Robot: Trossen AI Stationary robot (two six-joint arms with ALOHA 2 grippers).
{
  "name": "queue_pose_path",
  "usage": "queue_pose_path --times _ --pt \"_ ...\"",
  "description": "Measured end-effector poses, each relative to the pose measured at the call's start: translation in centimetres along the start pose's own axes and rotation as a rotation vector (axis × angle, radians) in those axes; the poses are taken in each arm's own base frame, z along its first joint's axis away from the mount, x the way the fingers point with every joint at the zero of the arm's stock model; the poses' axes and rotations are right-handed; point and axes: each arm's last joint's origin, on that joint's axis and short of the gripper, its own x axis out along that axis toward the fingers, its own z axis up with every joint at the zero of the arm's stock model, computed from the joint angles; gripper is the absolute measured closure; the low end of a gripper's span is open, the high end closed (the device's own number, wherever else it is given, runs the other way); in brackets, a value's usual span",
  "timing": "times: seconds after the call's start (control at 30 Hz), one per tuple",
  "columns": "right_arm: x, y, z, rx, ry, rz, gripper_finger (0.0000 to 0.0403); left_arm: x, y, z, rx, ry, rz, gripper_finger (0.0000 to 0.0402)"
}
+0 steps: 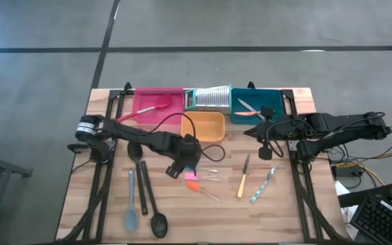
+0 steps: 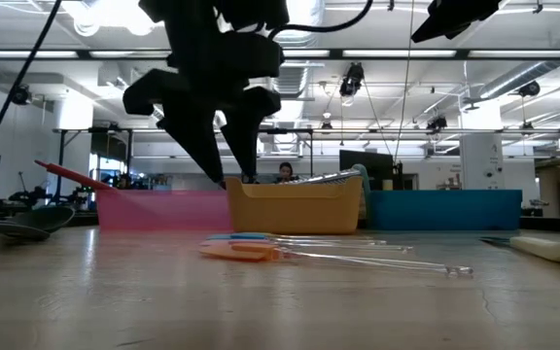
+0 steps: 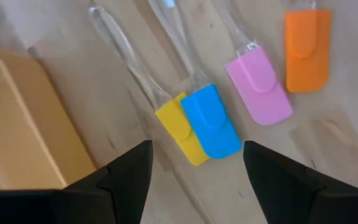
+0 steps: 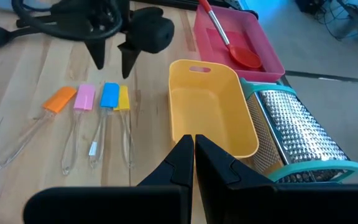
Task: Pick & Place Kitchen Items
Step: Put the blue spatula into the yellow bin
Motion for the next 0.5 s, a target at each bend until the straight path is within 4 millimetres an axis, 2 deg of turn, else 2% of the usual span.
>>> queue_pose_path --times 0.5 --pt "0.0 0.0 0.0 -0.003 0.002 0.000 0.0394 3.8 -0.6 0.0 0.122 0.101 -0.002 0.0147"
